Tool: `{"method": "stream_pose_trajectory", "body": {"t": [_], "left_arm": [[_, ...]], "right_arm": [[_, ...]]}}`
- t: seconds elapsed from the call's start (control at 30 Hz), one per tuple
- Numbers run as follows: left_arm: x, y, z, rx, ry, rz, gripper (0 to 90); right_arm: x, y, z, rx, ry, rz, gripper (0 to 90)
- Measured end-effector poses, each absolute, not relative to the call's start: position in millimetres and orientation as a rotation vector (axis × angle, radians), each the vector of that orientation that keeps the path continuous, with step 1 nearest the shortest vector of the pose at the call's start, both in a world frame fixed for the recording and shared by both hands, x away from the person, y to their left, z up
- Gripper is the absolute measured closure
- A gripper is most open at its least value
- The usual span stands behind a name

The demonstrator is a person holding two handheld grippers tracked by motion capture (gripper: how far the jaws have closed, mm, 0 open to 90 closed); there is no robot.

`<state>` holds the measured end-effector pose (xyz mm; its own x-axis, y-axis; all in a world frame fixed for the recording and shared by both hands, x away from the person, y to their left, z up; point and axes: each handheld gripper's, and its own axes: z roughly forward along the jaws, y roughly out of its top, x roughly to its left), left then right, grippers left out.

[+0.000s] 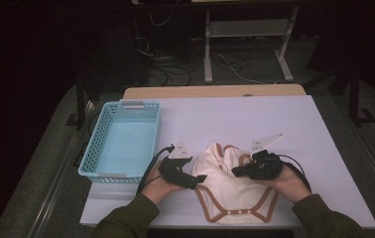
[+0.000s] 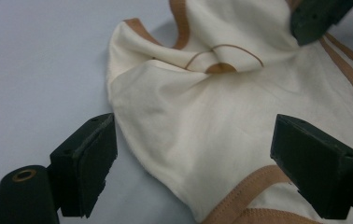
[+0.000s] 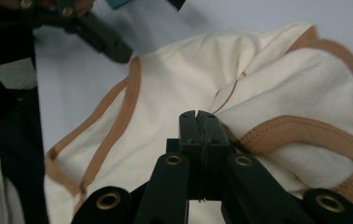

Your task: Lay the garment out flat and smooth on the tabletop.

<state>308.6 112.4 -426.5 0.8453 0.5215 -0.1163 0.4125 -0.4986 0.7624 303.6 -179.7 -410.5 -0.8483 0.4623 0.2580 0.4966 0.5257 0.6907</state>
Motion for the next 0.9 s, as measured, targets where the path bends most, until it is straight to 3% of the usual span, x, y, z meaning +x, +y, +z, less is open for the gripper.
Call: {"method": "stream_pose_trajectory", "body": {"t": [0.53,0.73,0.9], "left_arm": [[308,111,-428,2.172,0.674,0.156,14.3],[308,111,-428,2.172,0.674,0.157,14.3],[308,111,-428,2.168,0.681,0.158,14.3]], "right_arm": [[284,-179,-442,-0.841,-2.738,-1.083,86.8],[281,-180,-435,-0.825,-2.71,-1.118,69.2],[278,-188,-423,-0.846,-2.689,-1.179,65.4]]}}
